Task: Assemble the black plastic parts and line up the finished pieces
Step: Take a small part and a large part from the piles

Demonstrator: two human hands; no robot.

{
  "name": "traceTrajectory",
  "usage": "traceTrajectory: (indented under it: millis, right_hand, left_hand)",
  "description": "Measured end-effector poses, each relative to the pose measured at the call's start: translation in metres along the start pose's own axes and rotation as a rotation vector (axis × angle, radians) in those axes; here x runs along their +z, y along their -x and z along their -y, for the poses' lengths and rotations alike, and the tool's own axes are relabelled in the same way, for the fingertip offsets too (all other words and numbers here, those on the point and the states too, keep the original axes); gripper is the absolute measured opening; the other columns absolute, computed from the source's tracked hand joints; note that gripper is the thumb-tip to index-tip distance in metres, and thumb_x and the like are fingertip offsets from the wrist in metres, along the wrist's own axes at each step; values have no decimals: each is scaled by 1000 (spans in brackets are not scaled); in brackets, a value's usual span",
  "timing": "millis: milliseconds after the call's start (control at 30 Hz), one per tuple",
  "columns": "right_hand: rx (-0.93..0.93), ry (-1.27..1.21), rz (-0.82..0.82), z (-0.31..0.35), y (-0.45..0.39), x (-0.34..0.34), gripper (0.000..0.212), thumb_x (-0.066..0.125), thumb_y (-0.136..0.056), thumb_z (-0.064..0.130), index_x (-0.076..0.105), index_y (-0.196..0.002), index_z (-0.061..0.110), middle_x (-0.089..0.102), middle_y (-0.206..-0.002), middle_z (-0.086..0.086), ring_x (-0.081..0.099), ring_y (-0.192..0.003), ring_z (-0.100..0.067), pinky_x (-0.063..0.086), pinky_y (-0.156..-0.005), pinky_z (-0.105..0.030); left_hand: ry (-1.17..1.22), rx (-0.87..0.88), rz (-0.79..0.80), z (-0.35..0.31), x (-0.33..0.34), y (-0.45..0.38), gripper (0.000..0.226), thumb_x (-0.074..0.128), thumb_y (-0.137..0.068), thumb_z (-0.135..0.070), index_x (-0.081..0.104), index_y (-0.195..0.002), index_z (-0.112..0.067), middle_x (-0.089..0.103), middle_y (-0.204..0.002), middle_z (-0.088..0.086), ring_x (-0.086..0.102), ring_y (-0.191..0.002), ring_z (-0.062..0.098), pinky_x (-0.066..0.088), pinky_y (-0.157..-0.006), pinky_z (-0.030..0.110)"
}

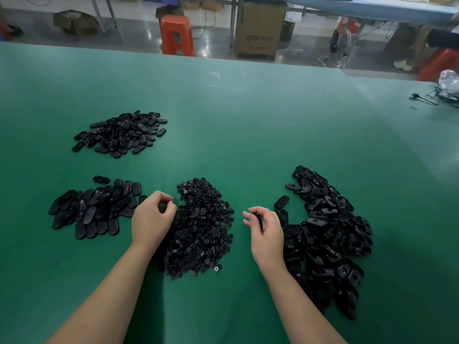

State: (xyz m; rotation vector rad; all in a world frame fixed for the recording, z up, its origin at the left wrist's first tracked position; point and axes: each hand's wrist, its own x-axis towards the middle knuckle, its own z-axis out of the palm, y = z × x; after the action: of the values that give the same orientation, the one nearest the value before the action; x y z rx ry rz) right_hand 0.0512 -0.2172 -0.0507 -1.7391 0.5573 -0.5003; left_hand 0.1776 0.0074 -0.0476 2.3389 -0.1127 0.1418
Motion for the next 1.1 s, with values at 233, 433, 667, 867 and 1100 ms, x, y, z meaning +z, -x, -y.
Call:
traceTrajectory:
  millis: [233, 433, 667, 867, 1100]
  right_hand:
    - [17, 7, 2, 0, -1, 4, 22, 58, -102, 14, 62, -102, 36, 69, -101, 12, 67, -100, -2, 54, -88, -20]
    - [-36, 59, -23, -3, -2, 3, 27, 54, -104, 9, 67, -119, 26, 56, -110, 17, 65, -103, 1, 51, -91, -14]
    - [67, -140, -20, -4, 1, 4, 19, 44, -106, 7, 53, -102, 24, 70, -109, 5, 73, -102, -5, 57, -88, -20]
    - [67, -201, -8, -1, 1, 6, 27, 39, -107, 6, 51, -108, 29, 71, -113, 1, 73, -103, -8, 57, -89, -22]
    - [74, -140, -35, -3, 0, 4, 31, 43, -106, 6, 59, -112, 33, 72, -109, -1, 74, -95, -4, 59, -84, -22]
  left_hand:
    - [68, -33, -31, -3, 0, 5, 13, 66, -91, -19, 65, -83, -29, 59, -65, -10, 51, -50, 13, 39, -50, 26]
    - [206, -79, -47, -21, 10, 19, 15, 65, -90, -18, 66, -82, -31, 60, -63, -5, 50, -54, 6, 40, -50, 24]
    - [309, -27, -22, -53, 11, 17, 17, 68, -91, -16, 68, -84, -32, 59, -59, -13, 49, -52, 2, 38, -52, 11]
    - [359, 40, 126, -100, 24, 24, 25, 68, -86, -7, 70, -90, -31, 69, -75, -14, 61, -68, 1, 44, -66, 8]
    - [317, 3, 388, -129, 46, 38, 17, 69, -87, -11, 78, -85, -25, 66, -60, -17, 53, -49, -4, 42, -56, 14]
